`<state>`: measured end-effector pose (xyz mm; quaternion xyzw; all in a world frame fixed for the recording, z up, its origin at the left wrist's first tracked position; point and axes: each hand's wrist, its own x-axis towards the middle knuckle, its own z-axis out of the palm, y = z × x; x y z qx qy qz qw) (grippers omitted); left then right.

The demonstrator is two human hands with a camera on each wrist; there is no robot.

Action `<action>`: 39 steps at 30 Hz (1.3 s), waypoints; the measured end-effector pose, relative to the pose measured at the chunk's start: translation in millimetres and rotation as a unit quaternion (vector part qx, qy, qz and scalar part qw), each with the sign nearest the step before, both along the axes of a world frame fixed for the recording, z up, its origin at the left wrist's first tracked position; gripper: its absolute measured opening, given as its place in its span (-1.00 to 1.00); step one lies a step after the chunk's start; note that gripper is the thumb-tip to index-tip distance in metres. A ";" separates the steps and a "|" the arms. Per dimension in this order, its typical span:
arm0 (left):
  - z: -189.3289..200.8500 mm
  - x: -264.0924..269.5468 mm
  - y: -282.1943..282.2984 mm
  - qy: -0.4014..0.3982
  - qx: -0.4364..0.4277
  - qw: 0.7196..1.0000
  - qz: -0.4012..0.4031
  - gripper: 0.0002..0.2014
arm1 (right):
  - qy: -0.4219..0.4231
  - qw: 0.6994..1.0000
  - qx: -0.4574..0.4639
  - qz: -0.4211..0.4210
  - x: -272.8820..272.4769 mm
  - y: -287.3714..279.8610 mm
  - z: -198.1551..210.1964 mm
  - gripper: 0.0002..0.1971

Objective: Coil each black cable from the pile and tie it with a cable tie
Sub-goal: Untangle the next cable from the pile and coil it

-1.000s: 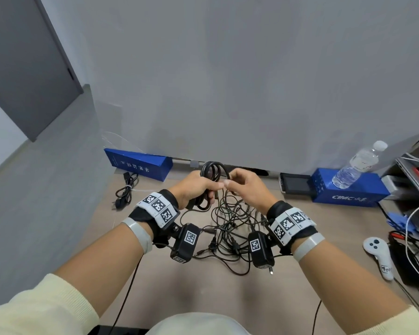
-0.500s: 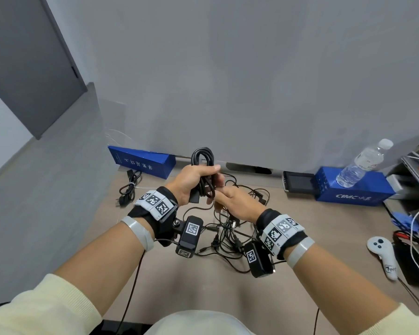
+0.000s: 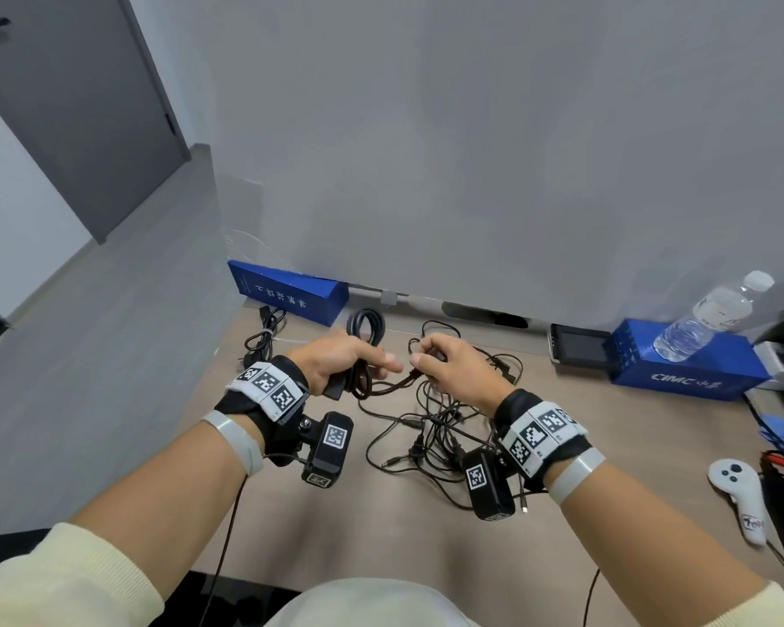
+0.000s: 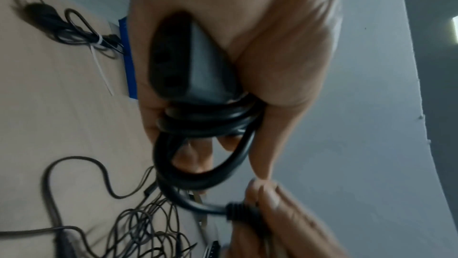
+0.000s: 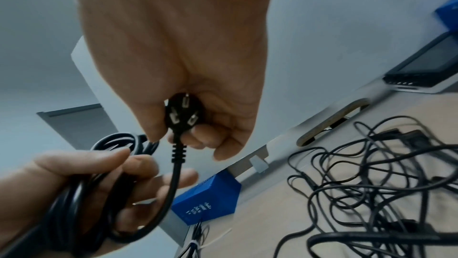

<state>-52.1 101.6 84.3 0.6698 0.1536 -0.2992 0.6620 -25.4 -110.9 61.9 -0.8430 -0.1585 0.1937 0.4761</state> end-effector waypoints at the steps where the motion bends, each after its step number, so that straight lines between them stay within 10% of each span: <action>1: -1.6 -5.1 1.2 0.006 -0.008 1.000 -0.016 -0.92 | -0.014 1.000 -0.015 0.006 0.3 8.0 0.6 -0.90; 17: -24.1 -67.9 41.2 0.004 0.069 0.998 0.006 -0.94 | 0.100 0.993 0.038 0.052 -17.5 101.5 -16.9 -0.63; 28: -54.8 -82.5 60.8 -0.043 0.342 0.938 -0.036 -0.71 | -0.030 0.972 -0.168 0.163 -37.6 162.8 -29.4 -0.34; 39: -89.9 -119.7 98.3 0.122 0.217 0.965 0.086 -0.69 | 0.055 0.973 -0.125 0.187 -49.2 208.4 -80.8 -0.63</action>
